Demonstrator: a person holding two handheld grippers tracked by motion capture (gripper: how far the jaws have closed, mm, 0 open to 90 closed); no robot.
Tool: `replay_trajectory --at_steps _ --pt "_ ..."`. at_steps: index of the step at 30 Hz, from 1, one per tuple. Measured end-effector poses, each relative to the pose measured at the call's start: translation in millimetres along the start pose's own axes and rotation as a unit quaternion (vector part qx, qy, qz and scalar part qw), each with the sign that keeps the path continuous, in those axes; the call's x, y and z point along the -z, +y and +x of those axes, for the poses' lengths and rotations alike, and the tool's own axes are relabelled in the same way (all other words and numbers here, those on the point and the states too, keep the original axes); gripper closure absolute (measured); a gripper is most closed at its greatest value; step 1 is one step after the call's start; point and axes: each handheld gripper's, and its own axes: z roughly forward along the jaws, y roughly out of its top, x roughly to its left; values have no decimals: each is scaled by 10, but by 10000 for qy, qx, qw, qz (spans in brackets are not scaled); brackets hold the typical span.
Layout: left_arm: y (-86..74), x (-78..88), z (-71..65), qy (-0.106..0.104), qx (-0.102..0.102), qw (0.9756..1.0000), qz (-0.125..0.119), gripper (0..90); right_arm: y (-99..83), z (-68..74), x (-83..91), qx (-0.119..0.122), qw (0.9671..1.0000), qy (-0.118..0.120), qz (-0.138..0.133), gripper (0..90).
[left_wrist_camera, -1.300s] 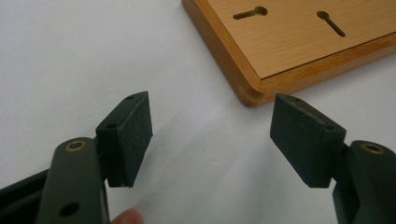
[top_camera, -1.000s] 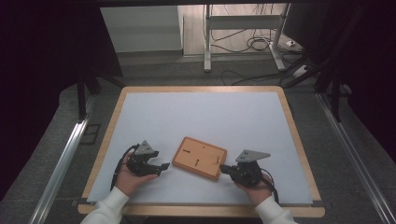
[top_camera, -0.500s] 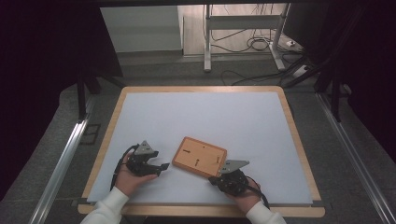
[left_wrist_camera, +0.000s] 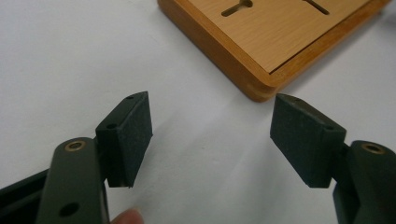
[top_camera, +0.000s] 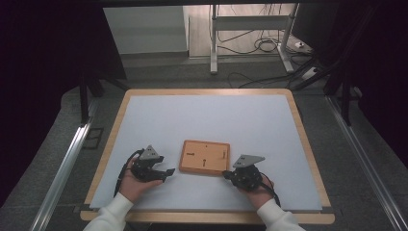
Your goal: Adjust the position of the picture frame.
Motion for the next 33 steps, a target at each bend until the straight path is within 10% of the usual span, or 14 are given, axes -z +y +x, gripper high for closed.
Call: replay_trajectory --at_steps 33 --pt "-6 24 28 59 93 9999 -66 290 225 -319 -194 -235 9986 -341 -327 900"
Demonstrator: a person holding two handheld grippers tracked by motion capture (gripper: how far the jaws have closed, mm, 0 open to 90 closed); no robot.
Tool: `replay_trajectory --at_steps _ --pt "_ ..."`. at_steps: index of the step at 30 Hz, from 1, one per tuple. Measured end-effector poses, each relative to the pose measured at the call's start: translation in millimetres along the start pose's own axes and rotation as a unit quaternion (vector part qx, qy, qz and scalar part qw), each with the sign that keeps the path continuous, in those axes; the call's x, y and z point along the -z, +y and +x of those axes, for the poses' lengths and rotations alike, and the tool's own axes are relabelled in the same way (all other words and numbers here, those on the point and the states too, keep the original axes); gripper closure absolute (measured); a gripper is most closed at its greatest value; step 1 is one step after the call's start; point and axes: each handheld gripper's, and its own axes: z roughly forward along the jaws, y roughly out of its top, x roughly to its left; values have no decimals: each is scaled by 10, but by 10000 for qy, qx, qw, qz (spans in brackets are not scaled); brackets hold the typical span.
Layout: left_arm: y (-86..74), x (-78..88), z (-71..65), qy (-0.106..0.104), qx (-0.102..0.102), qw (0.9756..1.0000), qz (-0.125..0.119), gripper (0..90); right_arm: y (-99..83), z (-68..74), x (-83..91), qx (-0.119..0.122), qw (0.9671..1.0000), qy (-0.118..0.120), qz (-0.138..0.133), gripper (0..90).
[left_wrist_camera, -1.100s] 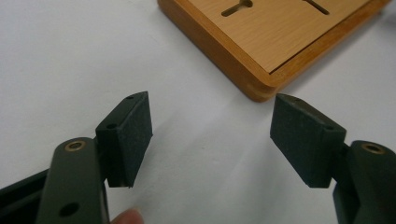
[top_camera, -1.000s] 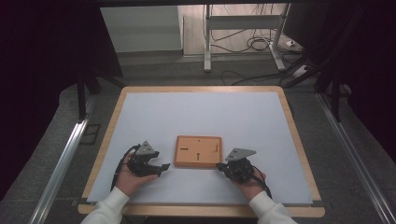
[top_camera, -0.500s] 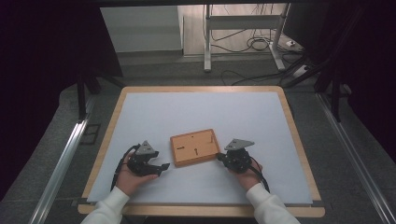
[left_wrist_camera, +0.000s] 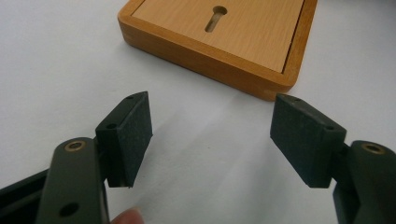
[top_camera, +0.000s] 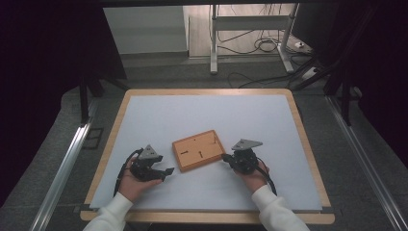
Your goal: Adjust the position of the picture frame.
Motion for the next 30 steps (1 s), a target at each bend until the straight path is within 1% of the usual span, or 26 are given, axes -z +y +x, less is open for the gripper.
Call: replay_trajectory --at_steps 3,5,6,7,9,11,12,13,14,15,16,17,18,19,21,22,24,25,27,29,30 --pt "2 7 16 10 8 10000 -16 290 -44 25 178 88 9999 107 -66 900" --pt "8 4 23 27 27 10000 -27 290 -123 16 367 132 9997 120 -140 900" --pt "16 5 27 41 36 10000 -34 290 -123 16 367 132 9997 120 -140 900" --pt "25 7 33 53 34 10000 -51 289 -152 2 420 83 9998 136 -148 885" --pt "44 10 40 73 43 9999 -86 290 -220 -36 521 20 9997 165 -160 803" --pt "66 4 55 102 40 9999 -109 290 -295 -65 615 0 9999 91 -136 718" --pt "80 -2 64 58 69 9999 -107 300 -335 -77 660 -29 9999 37 -150 656" --pt "101 -3 78 14 53 9999 -93 331 -375 -93 702 -77 9998 -3 -157 612" --pt "154 -4 99 12 43 9999 -158 372 -447 -122 781 -158 9998 -13 -156 564" --pt "154 -4 99 12 43 9999 -158 415 -447 -122 781 -158 9998 -13 -156 564" --pt "183 -4 112 -16 15 9998 -179 415 -478 -130 819 -177 9997 -36 -161 542" --pt "223 -9 131 -31 -51 9998 -164 462 -505 -140 855 -205 9997 -52 -158 522" --pt "246 -11 142 -5 -113 9999 -128 576 -535 -152 893 -257 9995 -70 -152 507" --pt "287 -22 163 33 -193 9998 -72 668 -551 -161 915 -285 9994 -80 -159 503" --pt "346 -45 205 124 -241 9996 -77 785 -585 -185 959 -330 9992 -112 -173 495" --pt "382 -67 240 130 -234 9996 -76 832 -595 -193 969 -372 9991 -131 -174 488" --pt "455 -134 318 96 -259 9996 -50 884 -598 -211 974 -410 9988 -176 -194 477" --pt "488 -174 357 114 -275 9996 -17 900 -585 -214 961 -426 9987 -195 -188 463" --pt "541 -252 433 170 -291 9994 26 900 -577 -208 953 -404 9988 -214 -183 459" --pt "574 -314 504 188 -236 9995 49 900 -563 -195 946 -332 9990 -241 -168 457" --pt "589 -341 542 188 -258 9995 70 900 -559 -189 947 -317 9990 -256 -174 457"
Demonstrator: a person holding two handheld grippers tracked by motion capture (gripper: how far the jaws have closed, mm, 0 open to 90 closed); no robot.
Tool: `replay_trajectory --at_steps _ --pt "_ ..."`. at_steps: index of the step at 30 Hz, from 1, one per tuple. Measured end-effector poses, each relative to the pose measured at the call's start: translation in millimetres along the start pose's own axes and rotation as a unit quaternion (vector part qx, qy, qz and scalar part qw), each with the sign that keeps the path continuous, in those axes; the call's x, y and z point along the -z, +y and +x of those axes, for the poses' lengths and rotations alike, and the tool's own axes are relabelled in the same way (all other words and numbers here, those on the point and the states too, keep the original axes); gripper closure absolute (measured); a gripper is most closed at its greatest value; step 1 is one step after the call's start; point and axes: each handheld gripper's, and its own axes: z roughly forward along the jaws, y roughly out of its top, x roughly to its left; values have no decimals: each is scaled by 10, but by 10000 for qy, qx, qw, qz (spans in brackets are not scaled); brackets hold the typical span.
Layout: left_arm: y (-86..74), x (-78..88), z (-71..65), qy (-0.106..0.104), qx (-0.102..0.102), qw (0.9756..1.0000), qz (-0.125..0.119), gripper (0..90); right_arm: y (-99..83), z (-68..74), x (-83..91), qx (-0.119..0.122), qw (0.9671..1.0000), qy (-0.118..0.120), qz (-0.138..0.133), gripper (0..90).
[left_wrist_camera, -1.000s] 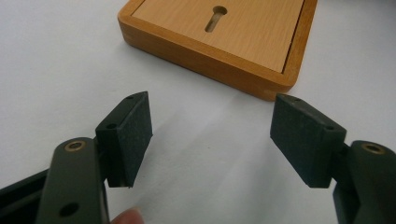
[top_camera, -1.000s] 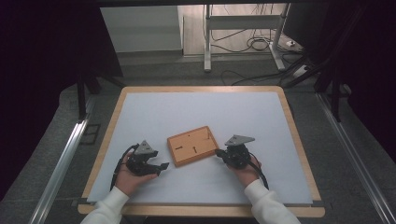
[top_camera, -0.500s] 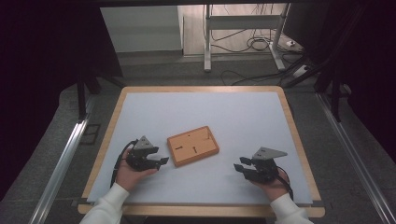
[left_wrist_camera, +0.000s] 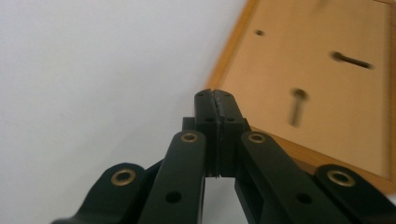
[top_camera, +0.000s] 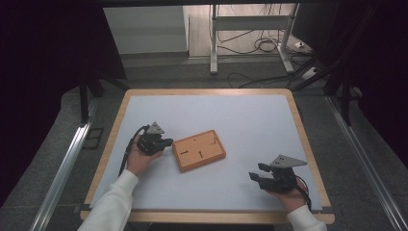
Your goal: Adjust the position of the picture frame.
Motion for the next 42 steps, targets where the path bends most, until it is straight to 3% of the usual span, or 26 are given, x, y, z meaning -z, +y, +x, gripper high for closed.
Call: replay_trajectory --at_steps 7,13,15,21,26,42 --pt "1 -169 173 -206 207 9995 88 900 -9 -15 -11 -56 9999 -100 -7 448" --pt "4 -242 182 -333 156 9992 157 900 -5 -7 -55 -67 9999 -149 37 439" --pt "6 -256 159 -257 68 9995 196 900 0 0 -63 -51 9999 -155 40 436" --pt "-6 -245 138 -296 -87 9993 196 900 3 -23 -57 -80 9998 -169 25 433" --pt "-31 -212 31 -502 -338 9979 231 900 -2 -61 -35 -115 9997 -209 19 431" --pt "-88 -137 -416 -865 -629 9938 315 900 -6 -105 15 -168 9995 -250 -14 424"
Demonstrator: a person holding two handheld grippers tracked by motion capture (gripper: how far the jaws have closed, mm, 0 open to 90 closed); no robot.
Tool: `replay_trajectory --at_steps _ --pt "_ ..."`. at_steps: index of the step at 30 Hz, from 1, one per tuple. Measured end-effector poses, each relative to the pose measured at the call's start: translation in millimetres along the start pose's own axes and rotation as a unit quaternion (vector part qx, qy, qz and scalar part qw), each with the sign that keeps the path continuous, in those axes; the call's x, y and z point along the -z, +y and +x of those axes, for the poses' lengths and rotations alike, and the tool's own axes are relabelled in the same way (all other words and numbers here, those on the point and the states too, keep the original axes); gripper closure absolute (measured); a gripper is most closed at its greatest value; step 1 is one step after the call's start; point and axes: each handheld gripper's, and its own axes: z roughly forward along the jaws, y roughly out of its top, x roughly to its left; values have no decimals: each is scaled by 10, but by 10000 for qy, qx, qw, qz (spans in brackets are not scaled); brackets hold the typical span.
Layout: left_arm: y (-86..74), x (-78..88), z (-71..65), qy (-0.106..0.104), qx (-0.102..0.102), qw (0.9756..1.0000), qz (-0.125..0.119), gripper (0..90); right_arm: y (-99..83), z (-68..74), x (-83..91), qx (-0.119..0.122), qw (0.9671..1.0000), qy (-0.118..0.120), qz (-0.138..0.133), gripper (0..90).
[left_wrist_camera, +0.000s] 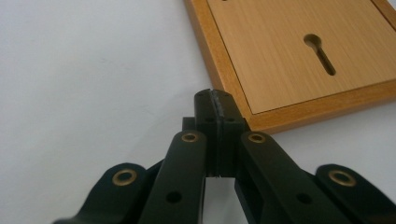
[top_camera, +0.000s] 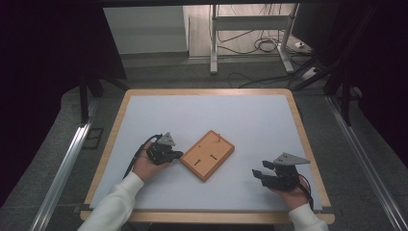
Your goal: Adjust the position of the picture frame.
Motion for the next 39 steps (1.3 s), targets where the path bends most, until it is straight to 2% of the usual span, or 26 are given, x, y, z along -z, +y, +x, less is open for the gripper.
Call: replay_trajectory --at_steps 8,16,20,31,33,36,38,39 --pt "-11 18 -144 -146 -24 9999 -52 900 -1 -1 -27 25 10000 14 70 422" --pt "3 -8 -222 -257 8 9997 -56 900 2 -11 -42 9 10000 -11 76 421" --pt "56 -54 -340 -325 -89 9994 -35 900 12 -35 -67 -5 10000 -41 84 421" --pt "146 -148 -525 -457 -263 9986 -51 900 17 -64 -89 -59 9999 -95 115 420" --pt "156 -178 -546 -522 -295 9982 61 900 17 -64 -90 -51 9999 -101 118 419" --pt "174 -191 -587 -394 -539 9976 174 900 18 -67 -92 -45 9999 -103 128 419" --pt "189 -177 -581 -391 -438 9983 57 900 20 -74 -92 -53 9999 -108 102 421" --pt "195 -156 -566 -458 -390 9982 -10 900 22 -80 -92 -72 9999 -127 81 422"
